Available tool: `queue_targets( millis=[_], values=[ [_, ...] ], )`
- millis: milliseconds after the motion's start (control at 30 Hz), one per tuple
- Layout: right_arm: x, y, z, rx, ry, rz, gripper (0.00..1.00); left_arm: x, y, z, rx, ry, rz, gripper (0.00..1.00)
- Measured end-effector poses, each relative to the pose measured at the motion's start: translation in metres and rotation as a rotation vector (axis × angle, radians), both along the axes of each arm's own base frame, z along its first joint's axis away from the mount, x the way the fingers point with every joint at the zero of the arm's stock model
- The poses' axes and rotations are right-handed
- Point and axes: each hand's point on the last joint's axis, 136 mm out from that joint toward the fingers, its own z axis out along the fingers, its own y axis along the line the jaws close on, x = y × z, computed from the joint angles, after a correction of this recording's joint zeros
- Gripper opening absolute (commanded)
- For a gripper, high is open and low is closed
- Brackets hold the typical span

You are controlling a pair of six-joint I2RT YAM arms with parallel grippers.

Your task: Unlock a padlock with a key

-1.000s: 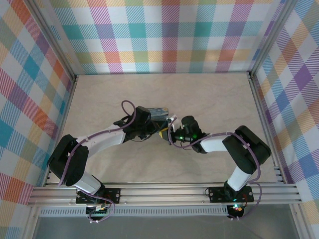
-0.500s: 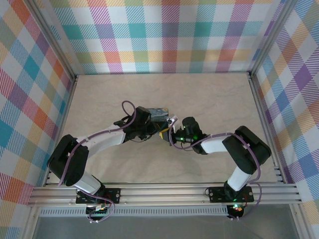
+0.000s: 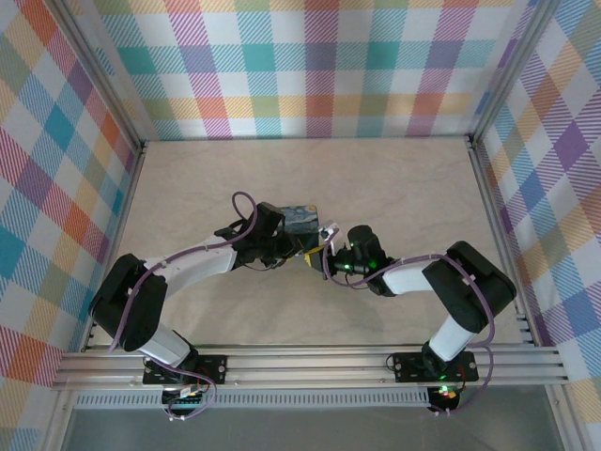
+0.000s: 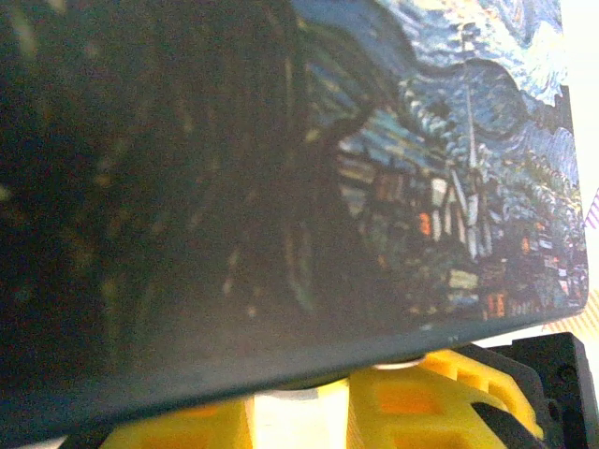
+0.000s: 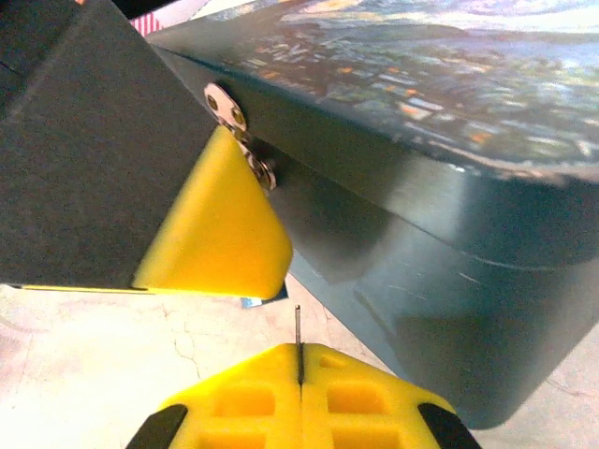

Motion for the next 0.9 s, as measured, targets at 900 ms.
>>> queue_targets(
  millis=[900],
  values=[
    [-0.020,-0.027,0.034,0.006,-0.037,-0.050,0.00,-0.016,0.015,-0.055,0.132,0.015,-0.098,0.44]
  ],
)
